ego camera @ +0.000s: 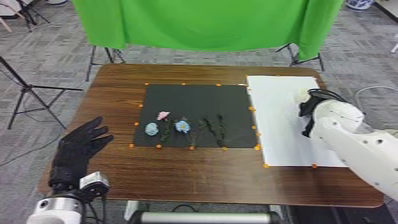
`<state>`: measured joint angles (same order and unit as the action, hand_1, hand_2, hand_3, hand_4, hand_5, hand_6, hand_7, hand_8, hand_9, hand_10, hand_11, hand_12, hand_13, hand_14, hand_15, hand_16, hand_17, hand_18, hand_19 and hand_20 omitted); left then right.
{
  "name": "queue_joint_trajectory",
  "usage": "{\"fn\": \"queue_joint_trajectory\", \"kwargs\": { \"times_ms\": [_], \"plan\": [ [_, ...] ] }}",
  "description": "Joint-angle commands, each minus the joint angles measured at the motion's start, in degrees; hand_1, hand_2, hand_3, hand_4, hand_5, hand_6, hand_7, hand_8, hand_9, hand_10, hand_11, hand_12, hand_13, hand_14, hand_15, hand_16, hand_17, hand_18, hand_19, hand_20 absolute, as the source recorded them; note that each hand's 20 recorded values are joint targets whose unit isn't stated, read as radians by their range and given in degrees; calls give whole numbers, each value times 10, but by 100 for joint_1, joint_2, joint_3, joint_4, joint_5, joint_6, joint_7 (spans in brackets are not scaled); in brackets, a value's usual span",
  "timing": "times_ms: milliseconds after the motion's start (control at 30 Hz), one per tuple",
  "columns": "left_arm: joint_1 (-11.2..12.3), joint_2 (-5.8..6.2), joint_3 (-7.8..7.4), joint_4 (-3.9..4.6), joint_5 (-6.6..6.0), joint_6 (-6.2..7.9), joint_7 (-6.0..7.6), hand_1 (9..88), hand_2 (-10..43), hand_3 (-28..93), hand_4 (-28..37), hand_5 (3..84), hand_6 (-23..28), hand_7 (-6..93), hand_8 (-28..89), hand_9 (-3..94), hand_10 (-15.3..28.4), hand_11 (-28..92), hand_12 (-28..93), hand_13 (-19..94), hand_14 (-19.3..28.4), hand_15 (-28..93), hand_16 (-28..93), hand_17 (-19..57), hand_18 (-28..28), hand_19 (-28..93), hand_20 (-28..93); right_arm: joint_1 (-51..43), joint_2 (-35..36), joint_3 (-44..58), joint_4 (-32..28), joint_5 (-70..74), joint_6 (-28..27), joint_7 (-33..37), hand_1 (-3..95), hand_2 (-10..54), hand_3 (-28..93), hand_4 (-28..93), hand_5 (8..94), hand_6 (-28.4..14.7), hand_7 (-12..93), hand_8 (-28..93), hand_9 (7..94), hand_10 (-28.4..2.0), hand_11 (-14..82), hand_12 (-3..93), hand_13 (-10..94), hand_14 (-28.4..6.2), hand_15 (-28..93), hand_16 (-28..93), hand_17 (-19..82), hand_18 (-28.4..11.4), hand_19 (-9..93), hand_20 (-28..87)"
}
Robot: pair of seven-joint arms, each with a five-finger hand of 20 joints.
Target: Arrange flowers
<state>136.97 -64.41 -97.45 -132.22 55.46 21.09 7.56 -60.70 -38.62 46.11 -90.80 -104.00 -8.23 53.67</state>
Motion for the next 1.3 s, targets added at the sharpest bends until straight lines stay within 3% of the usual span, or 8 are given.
{"fn": "queue_joint_trajectory", "kwargs": {
  "times_ms": [33, 200, 367, 800, 1133, 1300],
  "plan": [
    [14, -46, 12, 19, 40, -71, -89, 260, 77, 811, -180, 411, 124, 133, -92, 362, 204, 307, 82, 287, 272, 576, -115, -70, 246, 683, -75, -39, -49, -301, -10, -274, 140, -61, 478, -95, 796, -283, 687, 1, 316, -59, 790, -115, 209, 220, 782, -60, 820, 116, 359, -219, 932, 178],
    [50, -45, -2, 7, 34, -51, -75, 259, 77, 811, -180, 411, 124, 133, -92, 361, 205, 307, 82, 287, 271, 575, -115, -70, 246, 683, -77, -116, -12, -325, -94, -387, 301, -43, 541, -95, 786, -283, 780, 9, 333, -20, 899, -85, 129, 319, 821, -46, 804, 133, 382, -216, 932, 184],
    [93, -63, -37, -18, 27, -44, -92, 260, 78, 810, -179, 411, 124, 133, -92, 361, 205, 306, 82, 286, 271, 575, -115, -70, 246, 684, -78, -251, -87, -69, -357, -516, 641, -98, 569, -95, 799, -283, 798, 0, 334, -7, 920, -72, 129, 344, 837, -32, 800, 140, 394, -214, 932, 194],
    [166, -30, -109, -78, 26, 5, -95, 259, 77, 811, -181, 413, 125, 133, -92, 363, 206, 306, 83, 287, 272, 575, -115, -70, 247, 686, -81, 19, -916, 124, -1325, -658, 661, -804, 569, -95, 818, -283, 815, -7, 319, 12, 930, -79, 133, 352, 853, -27, 797, 146, 404, -221, 932, 211],
    [130, 18, -150, -89, 24, 18, -90, 259, 77, 812, -183, 414, 125, 133, -92, 364, 207, 305, 84, 288, 273, 576, -115, -70, 247, 688, -84, 479, -2304, -670, -985, -572, 634, -992, 567, -95, 821, -283, 816, -7, 315, 17, 931, -80, 133, 354, 853, -26, 797, 151, 404, -221, 932, 216],
    [53, 42, -165, -52, 35, -37, -119, 260, 77, 812, -184, 416, 126, 133, -92, 368, 208, 303, 85, 292, 276, 578, -114, -70, 247, 689, -85, 326, -2741, -900, -794, -612, 570, -922, 564, -95, 822, -283, 814, -6, 317, 18, 929, -79, 135, 357, 851, -26, 796, 152, 404, -220, 932, 216]
  ]
}}
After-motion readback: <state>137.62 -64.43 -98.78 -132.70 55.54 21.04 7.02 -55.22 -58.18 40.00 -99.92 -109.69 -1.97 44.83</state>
